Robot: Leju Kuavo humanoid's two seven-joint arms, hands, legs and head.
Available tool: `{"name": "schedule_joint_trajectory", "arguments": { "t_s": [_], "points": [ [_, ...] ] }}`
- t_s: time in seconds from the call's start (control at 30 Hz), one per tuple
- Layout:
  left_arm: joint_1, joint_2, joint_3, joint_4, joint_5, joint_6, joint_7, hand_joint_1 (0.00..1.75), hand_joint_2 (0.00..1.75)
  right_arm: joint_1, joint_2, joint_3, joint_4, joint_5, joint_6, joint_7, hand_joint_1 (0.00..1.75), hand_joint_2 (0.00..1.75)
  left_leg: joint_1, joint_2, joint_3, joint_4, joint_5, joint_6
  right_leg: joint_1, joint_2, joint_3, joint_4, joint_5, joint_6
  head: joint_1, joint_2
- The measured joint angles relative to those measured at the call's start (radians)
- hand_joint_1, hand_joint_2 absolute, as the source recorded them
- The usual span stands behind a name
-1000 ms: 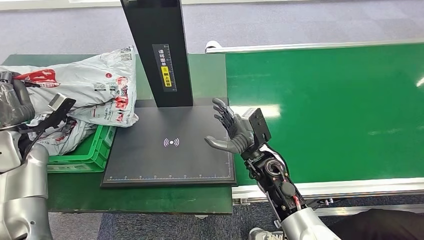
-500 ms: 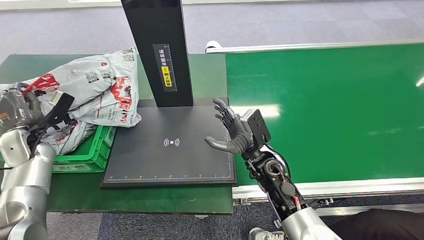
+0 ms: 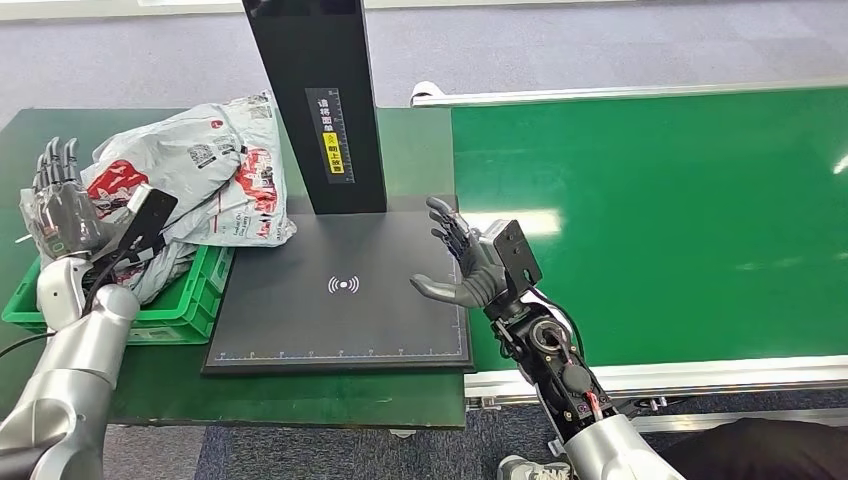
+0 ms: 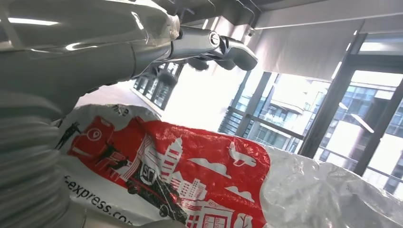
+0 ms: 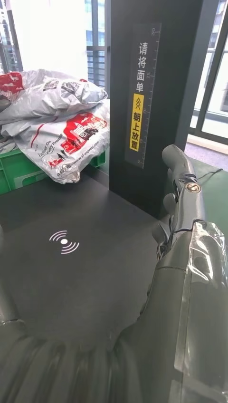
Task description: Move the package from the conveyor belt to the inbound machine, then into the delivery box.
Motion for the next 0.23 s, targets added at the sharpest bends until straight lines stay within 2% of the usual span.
{"name": "schedule_joint_trajectory", "arguments": {
  "t_s": [0.23],
  "points": [
    [0.057,-0.017,-0.034,-0.100,0.300,0.072,-0.204,0.00,1.75,-0.002,0.004,0.000,0.000,0.001,0.001,0.003,0.00,1.75,0.000,0.000,0.000,0.000,0.000,0.000,0.000,0.000,-0.001,0.000,0.000,0.000,0.000,0.000]
  ]
}}
